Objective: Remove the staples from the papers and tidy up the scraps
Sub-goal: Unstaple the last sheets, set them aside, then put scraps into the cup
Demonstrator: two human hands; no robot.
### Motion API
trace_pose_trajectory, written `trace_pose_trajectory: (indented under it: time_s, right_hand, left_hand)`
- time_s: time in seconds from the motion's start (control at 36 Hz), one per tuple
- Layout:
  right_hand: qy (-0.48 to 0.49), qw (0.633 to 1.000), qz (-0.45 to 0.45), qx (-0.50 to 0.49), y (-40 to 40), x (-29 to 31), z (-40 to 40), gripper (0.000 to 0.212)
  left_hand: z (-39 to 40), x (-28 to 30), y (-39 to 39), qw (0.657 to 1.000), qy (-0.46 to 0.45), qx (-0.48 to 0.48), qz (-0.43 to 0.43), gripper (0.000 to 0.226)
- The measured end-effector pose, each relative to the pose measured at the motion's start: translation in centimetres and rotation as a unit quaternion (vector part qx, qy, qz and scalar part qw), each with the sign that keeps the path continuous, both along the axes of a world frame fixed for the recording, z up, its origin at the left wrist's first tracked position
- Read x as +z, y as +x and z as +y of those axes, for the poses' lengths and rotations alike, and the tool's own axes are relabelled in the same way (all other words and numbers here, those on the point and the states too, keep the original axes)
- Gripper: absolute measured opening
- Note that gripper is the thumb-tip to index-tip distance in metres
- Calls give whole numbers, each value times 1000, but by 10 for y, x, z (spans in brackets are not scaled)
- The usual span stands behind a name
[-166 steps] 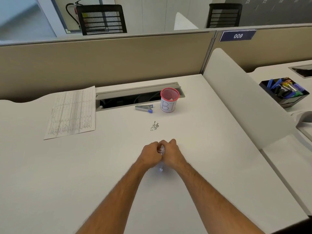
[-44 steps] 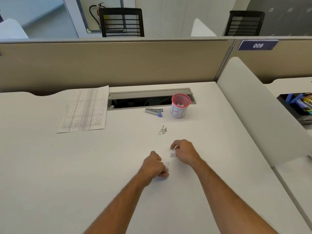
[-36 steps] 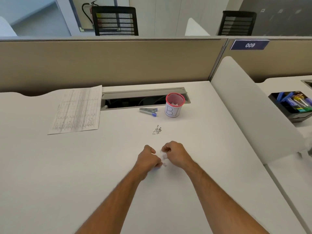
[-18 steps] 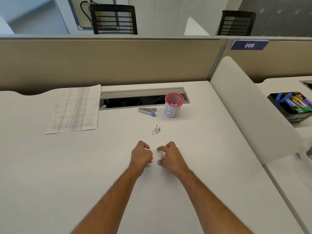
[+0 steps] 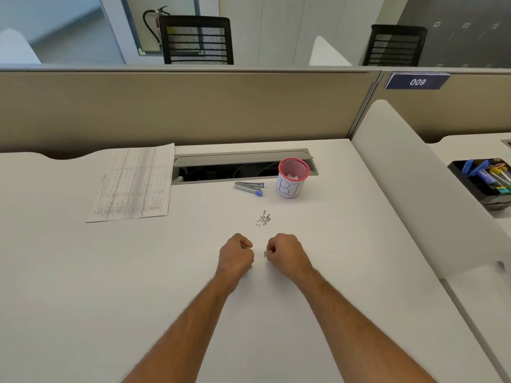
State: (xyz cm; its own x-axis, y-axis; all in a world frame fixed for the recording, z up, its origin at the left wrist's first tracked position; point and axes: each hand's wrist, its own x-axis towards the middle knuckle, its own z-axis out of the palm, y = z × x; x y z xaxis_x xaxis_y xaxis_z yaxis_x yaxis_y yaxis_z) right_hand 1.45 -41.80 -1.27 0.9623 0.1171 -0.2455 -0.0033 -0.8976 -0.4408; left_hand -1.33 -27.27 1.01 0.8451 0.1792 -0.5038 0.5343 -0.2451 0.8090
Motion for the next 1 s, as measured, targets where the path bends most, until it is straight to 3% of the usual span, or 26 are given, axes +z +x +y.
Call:
trace_pose_trajectory:
  time_s: [0.25, 0.61, 0.86, 1.0]
  right_hand:
    - [144, 978, 30, -146, 20, 26, -29, 16]
    - [273, 927, -81, -243, 85, 81, -54, 8]
    - [193, 936, -132, -262, 154, 95, -51, 6]
    - [80, 965, -98, -228, 185, 95, -35, 21]
  left_hand:
    - [1, 7, 11, 1000, 12, -7, -23, 29]
    - [-16, 31, 52, 997, 35, -30, -66, 23]
    - [-20, 34, 88, 997, 18, -16, -75, 20]
    - [-19, 29, 101, 997, 14, -13, -75, 20]
